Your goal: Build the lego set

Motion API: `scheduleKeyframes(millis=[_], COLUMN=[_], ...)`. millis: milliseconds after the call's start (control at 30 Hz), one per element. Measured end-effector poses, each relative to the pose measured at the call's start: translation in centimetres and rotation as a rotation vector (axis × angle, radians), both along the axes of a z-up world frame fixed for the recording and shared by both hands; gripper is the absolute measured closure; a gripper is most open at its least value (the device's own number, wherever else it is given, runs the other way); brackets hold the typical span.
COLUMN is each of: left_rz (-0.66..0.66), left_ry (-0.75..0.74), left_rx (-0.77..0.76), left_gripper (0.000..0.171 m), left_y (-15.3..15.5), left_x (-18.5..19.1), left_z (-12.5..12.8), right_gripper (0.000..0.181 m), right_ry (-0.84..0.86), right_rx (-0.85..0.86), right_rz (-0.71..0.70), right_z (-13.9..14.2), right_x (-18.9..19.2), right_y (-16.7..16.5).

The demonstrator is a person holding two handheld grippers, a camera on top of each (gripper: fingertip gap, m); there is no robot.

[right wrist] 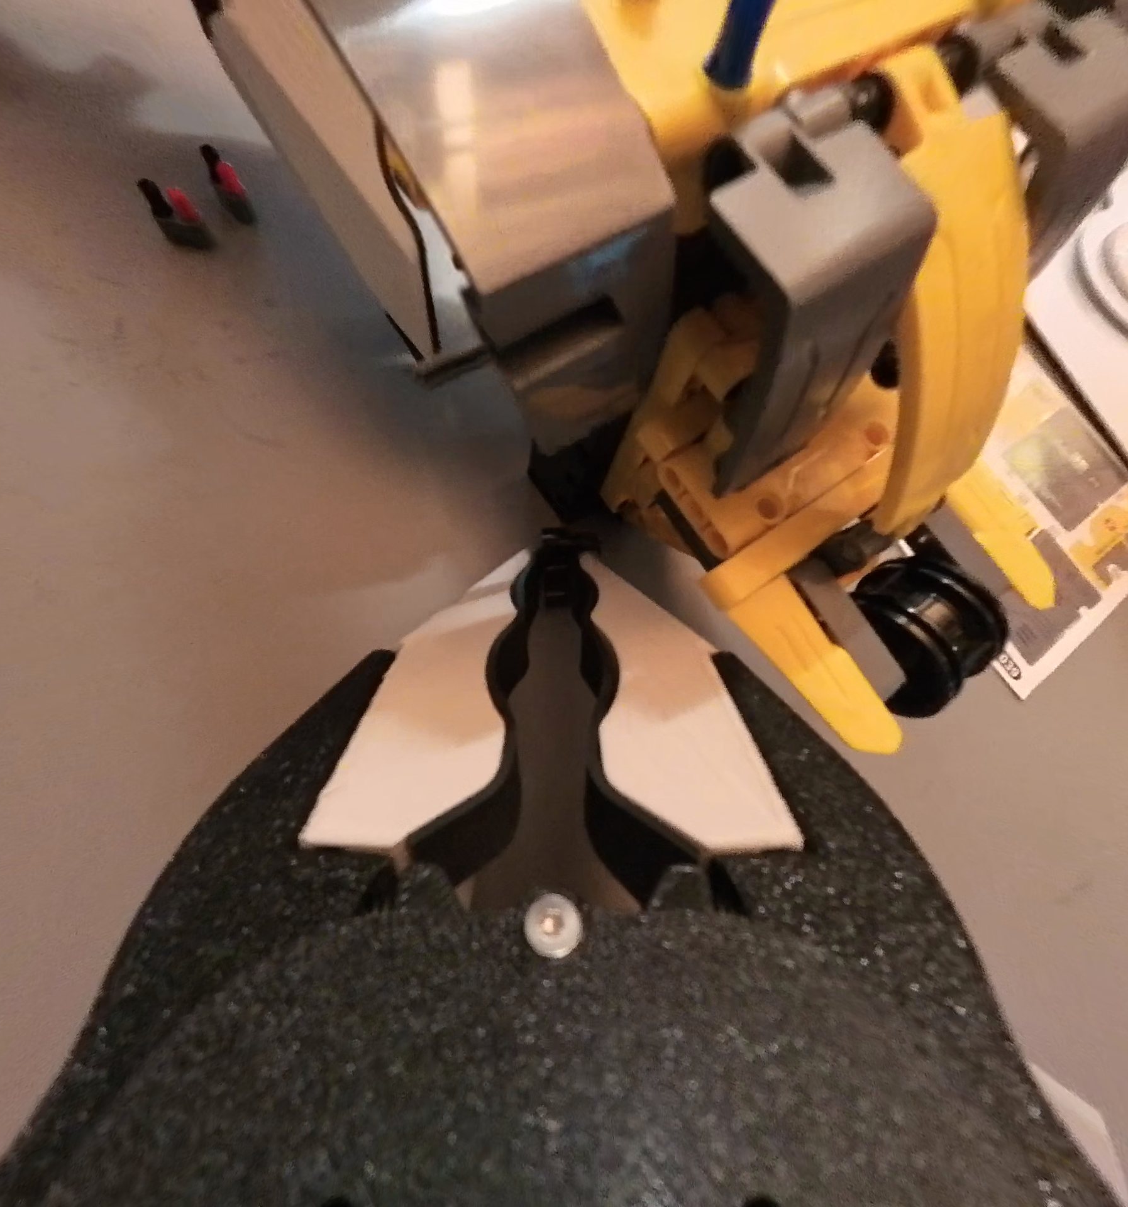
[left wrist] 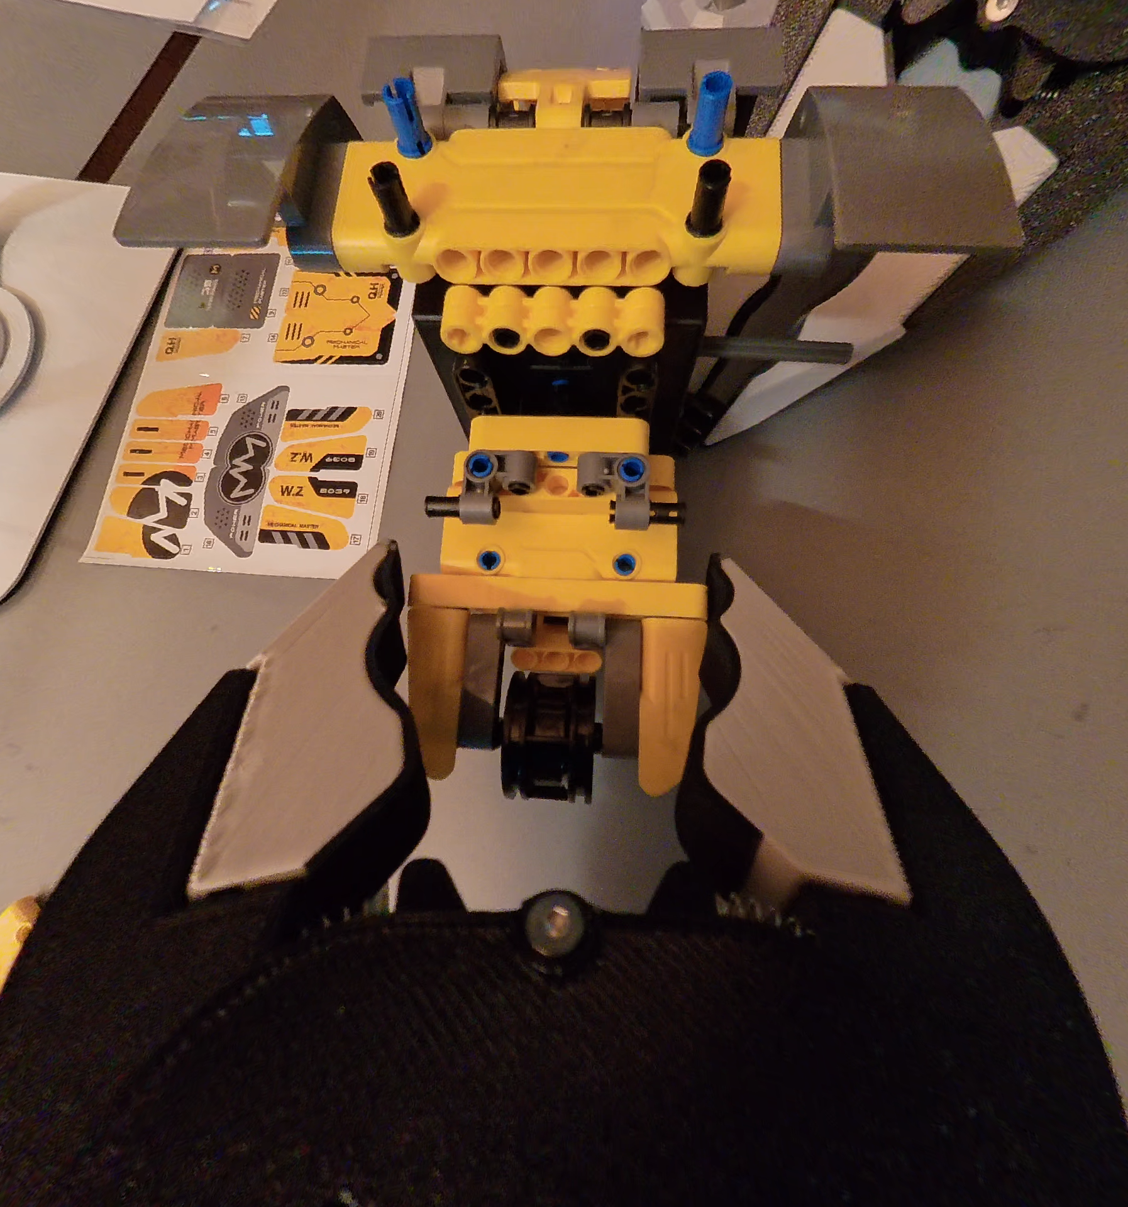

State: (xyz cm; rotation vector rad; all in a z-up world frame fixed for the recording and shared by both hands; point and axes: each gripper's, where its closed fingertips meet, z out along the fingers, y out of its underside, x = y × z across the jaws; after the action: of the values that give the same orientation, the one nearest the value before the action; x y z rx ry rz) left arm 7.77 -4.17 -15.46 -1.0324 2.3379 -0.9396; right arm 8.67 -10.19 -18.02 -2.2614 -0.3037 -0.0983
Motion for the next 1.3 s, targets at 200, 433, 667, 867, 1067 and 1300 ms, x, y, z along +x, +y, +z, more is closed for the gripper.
scheduleKeyframes(millis=[200,433,667,867,1067,1300], left_rz=[-0.006,-0.008,-0.013,-0.016,-0.017,-0.018], left_ry=[0.007,0.008,0.007,0.006,0.006,0.006], left_rx=[0.013,0.023,0.030,0.031,0.033,0.034], left_gripper=[0.083,0.083,0.083,0.084,0.083,0.083], left_y=[-0.1,-0.1,0.0,0.0,0.0,0.1], left_x=[0.2,0.3,0.4,0.4,0.5,0.4], left_z=[-0.6,-0.6,-0.6,-0.6,-0.6,-0.6], right_gripper=[0.174,0.174,0.174,0.174,0.174,0.173], right_ry=[-0.118,-0.169,-0.203,-0.198,-0.224,-0.250], right_rx=[-0.002,-0.049,-0.046,-0.057,-0.033,-0.037], right_rz=[0.060,0.100,0.131,0.127,0.133,0.129], right_z=[0.2,-0.8,-0.6,-0.8,-0.4,-0.5], right_x=[-0.5,-0.8,-1.1,-0.8,-0.8,-0.6], right_y=[0.4,0.7,0.9,0.7,0.8,0.8])
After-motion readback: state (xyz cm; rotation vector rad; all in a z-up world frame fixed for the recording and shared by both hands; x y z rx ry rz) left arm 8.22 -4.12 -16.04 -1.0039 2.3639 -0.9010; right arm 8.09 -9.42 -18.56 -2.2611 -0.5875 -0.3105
